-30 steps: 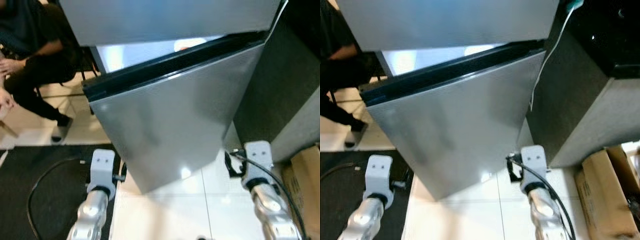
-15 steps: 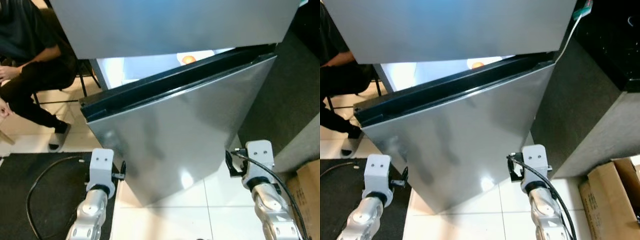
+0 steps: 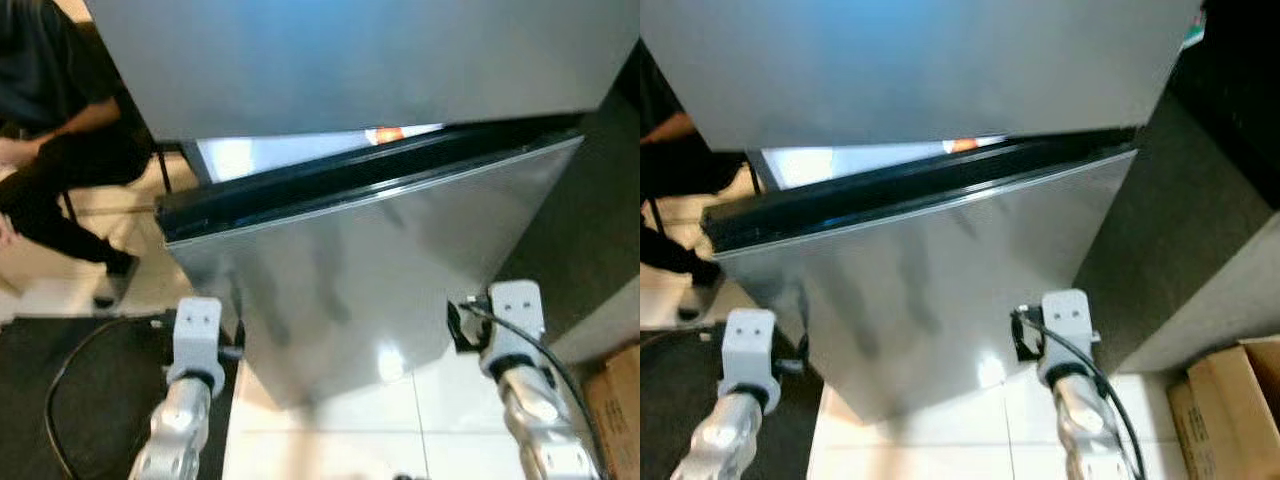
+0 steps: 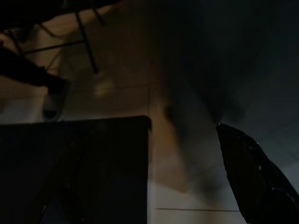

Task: Restocking fridge

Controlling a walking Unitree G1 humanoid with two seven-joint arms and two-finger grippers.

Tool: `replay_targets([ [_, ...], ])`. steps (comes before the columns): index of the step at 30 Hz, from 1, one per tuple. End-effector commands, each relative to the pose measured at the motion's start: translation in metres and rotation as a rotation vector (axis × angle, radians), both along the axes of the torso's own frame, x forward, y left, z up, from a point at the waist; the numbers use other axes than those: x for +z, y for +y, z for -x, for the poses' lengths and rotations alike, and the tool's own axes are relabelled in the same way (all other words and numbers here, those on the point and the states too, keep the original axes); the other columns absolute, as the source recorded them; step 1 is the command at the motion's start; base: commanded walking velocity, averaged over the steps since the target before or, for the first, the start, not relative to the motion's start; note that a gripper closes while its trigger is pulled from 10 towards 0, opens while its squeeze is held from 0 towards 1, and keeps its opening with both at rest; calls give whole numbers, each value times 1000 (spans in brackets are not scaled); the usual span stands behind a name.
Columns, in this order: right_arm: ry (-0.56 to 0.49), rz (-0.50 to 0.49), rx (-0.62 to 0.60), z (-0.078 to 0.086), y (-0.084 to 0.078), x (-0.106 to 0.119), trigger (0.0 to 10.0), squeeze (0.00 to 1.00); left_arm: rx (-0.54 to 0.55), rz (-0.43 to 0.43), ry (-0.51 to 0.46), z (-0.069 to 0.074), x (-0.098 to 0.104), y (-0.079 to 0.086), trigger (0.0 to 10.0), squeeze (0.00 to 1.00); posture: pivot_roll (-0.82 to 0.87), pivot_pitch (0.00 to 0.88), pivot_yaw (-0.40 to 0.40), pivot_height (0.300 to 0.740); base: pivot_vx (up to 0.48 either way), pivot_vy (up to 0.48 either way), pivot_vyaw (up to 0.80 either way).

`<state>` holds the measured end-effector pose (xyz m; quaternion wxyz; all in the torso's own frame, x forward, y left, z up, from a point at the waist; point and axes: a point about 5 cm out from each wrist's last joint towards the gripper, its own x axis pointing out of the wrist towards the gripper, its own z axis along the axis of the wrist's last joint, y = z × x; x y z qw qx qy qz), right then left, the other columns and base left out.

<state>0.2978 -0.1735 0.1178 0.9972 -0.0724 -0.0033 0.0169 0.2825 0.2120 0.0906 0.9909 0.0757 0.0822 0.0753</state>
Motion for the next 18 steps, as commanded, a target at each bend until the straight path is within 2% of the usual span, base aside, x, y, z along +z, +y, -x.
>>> replay_targets([
  [1, 22, 6, -9, 4, -4, -6, 10000, 0, 33, -27, 20, 3, -5, 9, 10000, 0, -94, 279, 74, 740, 292, 0, 0],
  [9, 21, 6, -9, 3, -4, -6, 10000, 0, 50, -34, -3, -4, 3, 18, 10000, 0, -94, 274, 75, 740, 290, 0, 0],
  [18, 18, 8, -8, 3, -4, -5, 10000, 0, 57, -34, -12, -6, 4, 19, 10000, 0, -96, 267, 73, 740, 291, 0, 0],
])
